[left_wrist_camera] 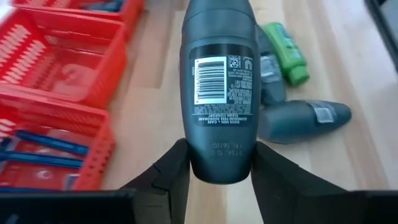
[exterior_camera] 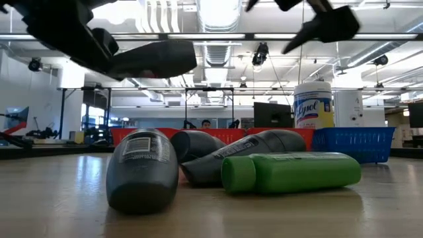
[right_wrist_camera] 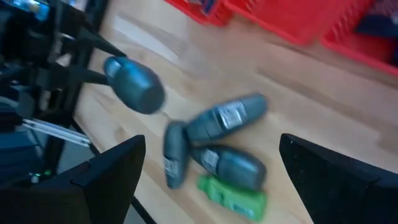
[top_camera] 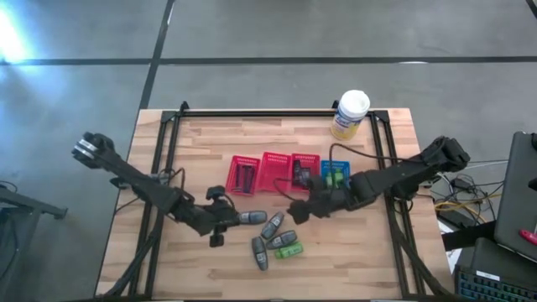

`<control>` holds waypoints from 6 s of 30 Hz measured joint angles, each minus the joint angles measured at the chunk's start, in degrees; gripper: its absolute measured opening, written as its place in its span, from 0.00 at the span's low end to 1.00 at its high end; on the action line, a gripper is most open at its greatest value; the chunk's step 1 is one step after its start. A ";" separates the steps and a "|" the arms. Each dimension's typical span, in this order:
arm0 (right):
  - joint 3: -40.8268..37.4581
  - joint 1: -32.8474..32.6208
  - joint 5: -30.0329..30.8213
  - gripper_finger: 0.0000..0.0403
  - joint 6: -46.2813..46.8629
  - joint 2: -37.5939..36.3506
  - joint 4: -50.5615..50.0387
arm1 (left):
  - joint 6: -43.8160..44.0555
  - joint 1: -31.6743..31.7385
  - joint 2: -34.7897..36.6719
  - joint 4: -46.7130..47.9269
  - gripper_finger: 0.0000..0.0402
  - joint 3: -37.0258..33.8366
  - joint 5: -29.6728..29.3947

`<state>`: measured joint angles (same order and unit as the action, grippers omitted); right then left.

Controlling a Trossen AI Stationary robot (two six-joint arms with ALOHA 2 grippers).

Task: Pick & Place Travel size toiletries
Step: Put the deodorant into the middle red bin

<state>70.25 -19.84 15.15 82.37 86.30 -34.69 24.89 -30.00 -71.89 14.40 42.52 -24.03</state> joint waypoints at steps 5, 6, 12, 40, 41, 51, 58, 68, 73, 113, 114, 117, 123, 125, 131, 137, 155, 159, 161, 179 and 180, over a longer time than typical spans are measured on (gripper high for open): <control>-2.13 3.24 -0.17 0.91 -4.02 0.32 6.97 | -0.42 1.17 1.50 3.07 0.34 0.56 -1.13; -3.48 3.92 -0.25 0.91 -4.61 0.64 9.90 | -0.44 1.32 1.48 3.29 0.34 0.36 -1.09; -14.40 8.13 -4.87 0.91 -2.12 4.35 31.69 | -0.75 1.85 -1.22 3.62 0.34 -0.07 -0.28; -17.13 7.68 -8.32 0.91 -1.10 5.57 29.70 | 40.21 6.46 -10.24 2.32 0.60 1.36 13.61; -17.13 7.61 -8.37 0.91 -1.27 5.57 29.36 | 42.78 6.67 -10.85 0.90 0.61 1.36 13.29; -17.13 6.61 -8.35 0.91 -2.60 5.51 28.42 | 57.63 6.76 -21.18 5.08 0.62 10.29 8.65; -17.13 5.25 -8.34 0.91 -3.94 5.49 26.05 | 56.63 6.76 -29.70 17.38 0.62 24.52 4.49; -17.13 3.02 -9.06 0.91 -6.13 5.49 24.04 | 54.40 6.62 -37.91 34.19 0.62 38.20 4.99; -17.13 1.69 -9.18 0.91 -7.25 5.49 23.86 | 54.72 5.76 -36.83 40.67 0.62 38.11 5.54; -17.13 -1.31 -9.25 0.91 -9.97 5.29 22.86 | 67.71 2.40 -42.28 33.11 0.62 37.41 4.03; -17.13 -1.31 -9.26 0.91 -9.97 5.29 22.86 | 66.80 2.41 -42.28 33.15 0.62 37.18 3.81; -17.13 -1.31 -9.26 0.91 -10.17 5.29 22.86 | 64.42 2.56 -42.28 33.18 0.62 36.74 3.61; -17.13 -1.29 -9.26 0.91 -10.36 5.29 22.86 | 62.89 2.65 -42.06 30.15 0.58 34.08 3.67; -17.13 -1.29 -9.26 0.91 -10.38 5.28 22.84 | 61.44 2.62 -41.87 29.03 0.54 33.07 4.31; -17.13 -1.29 -9.44 0.91 -10.81 5.21 22.88 | 54.09 2.67 -41.17 28.50 0.46 32.50 4.58; -17.13 -0.98 -12.59 0.90 -11.87 4.76 24.04 | 44.60 2.34 -39.69 30.16 0.46 32.21 3.74; -17.15 7.71 -18.45 0.81 -17.19 1.88 29.57 | 35.04 -0.28 -28.81 32.48 0.46 30.38 -5.69; -17.13 10.86 -19.86 0.83 -18.82 2.33 33.57 | 34.94 -0.28 -25.30 30.82 0.46 27.38 -6.61; -17.18 12.64 -21.50 0.84 -19.19 2.72 36.10 | 34.94 -0.36 -23.70 30.11 0.46 26.31 -6.96; -17.22 17.45 -33.15 0.88 -13.74 8.70 53.61 | 25.32 0.36 -20.03 22.94 0.46 24.62 -10.76; -17.22 17.41 -33.46 0.87 -13.69 8.70 53.47 | 24.68 0.46 -20.03 22.31 0.46 24.62 -10.93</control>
<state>53.04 -2.43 -18.30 68.68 95.01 18.78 49.57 -29.54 -91.92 36.71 67.13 -34.96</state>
